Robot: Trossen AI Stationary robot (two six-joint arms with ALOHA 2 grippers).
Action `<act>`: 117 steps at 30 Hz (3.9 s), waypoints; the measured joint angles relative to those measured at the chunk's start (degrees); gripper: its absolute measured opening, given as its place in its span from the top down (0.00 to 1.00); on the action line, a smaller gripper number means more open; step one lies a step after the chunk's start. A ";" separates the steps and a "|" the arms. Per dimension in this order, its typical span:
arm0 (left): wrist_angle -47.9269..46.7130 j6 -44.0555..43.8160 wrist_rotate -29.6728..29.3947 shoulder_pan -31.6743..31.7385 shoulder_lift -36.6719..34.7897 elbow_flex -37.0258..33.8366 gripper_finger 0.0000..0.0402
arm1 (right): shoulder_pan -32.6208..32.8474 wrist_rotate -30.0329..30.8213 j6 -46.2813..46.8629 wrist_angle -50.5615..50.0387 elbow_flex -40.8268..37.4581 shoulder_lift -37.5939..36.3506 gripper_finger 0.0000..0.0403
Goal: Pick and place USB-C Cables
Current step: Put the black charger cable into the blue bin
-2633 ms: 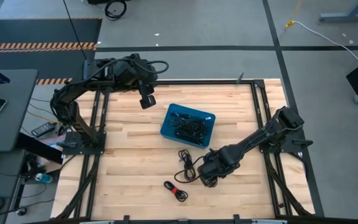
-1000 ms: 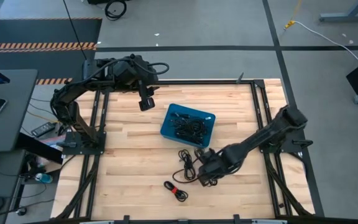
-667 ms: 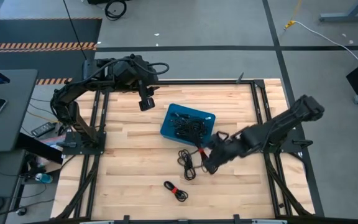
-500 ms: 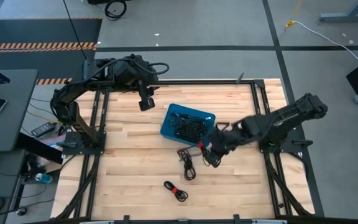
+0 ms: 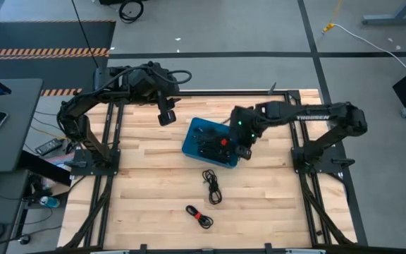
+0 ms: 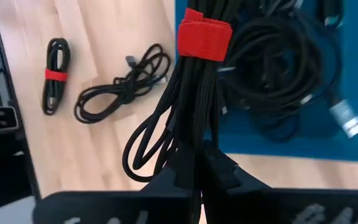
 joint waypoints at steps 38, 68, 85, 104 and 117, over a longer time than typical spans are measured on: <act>1.75 -1.10 0.00 0.04 0.02 0.00 0.63 | -6.29 1.41 -28.03 5.88 0.02 19.56 0.91; 0.07 -15.68 -0.05 -4.18 0.19 -5.02 0.63 | -5.61 12.63 -13.86 13.77 0.02 -14.59 0.72; 12.65 -60.30 3.66 -18.88 0.13 -38.55 0.63 | -6.41 16.21 -17.17 16.49 0.02 -25.32 0.73; 29.55 -76.23 4.73 -33.91 0.04 -57.89 0.63 | -7.64 16.19 -21.95 16.48 0.02 -25.13 0.73; 46.06 -53.82 11.63 -31.24 0.06 -63.36 0.62 | -7.64 16.16 -22.06 16.45 0.02 -25.12 0.73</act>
